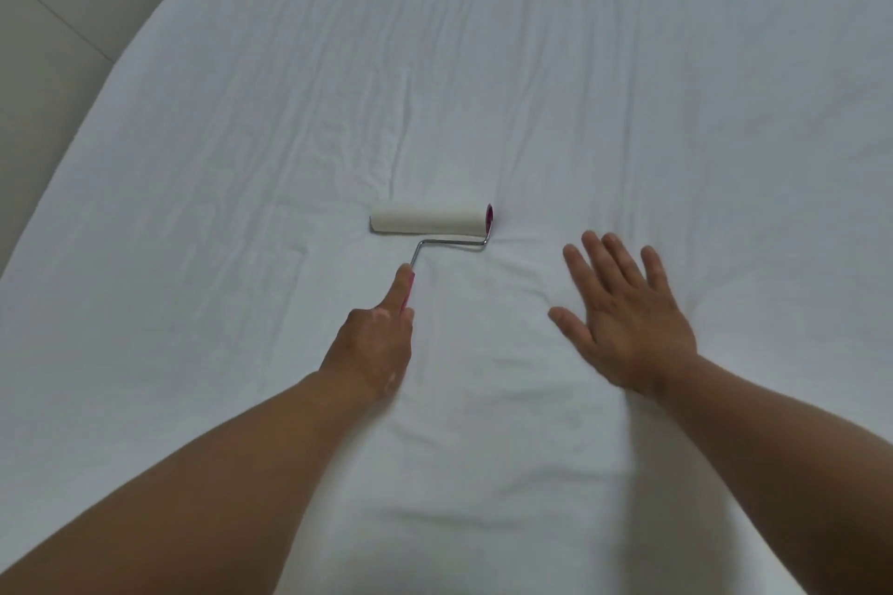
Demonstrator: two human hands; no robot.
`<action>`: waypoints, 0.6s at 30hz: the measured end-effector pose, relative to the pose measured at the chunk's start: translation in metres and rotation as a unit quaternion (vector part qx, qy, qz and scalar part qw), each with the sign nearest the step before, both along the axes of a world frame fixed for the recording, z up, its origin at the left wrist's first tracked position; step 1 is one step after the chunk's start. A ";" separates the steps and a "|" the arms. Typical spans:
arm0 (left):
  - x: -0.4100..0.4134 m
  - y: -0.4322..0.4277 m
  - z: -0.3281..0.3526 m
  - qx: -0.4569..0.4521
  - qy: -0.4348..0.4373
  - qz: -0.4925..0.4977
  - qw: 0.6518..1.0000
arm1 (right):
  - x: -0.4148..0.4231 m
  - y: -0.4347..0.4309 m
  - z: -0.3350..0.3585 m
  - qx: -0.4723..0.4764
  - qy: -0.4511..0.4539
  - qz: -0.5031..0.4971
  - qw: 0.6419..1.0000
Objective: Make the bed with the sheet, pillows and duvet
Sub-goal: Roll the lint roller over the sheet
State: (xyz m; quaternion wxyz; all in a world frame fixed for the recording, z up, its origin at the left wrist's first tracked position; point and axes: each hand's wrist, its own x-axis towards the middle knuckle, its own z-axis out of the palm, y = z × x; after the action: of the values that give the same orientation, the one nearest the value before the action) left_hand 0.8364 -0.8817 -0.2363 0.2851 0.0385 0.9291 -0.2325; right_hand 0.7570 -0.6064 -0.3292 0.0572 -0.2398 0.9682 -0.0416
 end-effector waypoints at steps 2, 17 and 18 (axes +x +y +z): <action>0.033 -0.001 0.004 0.011 -0.013 0.008 1.000 | 0.015 0.003 0.000 -0.009 -0.004 -0.011 1.000; 0.317 -0.008 0.000 0.109 -0.038 0.121 0.986 | 0.179 0.029 0.011 0.009 -0.086 -0.068 0.994; 0.335 -0.006 0.003 0.106 -0.050 0.123 0.986 | 0.187 0.030 0.012 0.013 -0.090 -0.067 0.994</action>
State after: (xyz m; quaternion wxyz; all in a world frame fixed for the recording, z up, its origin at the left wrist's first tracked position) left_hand 1.1715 -0.8877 -0.2331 0.3518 -0.0342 0.9308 -0.0938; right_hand 0.9441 -0.5760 -0.3175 0.1441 -0.1685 0.9736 -0.0542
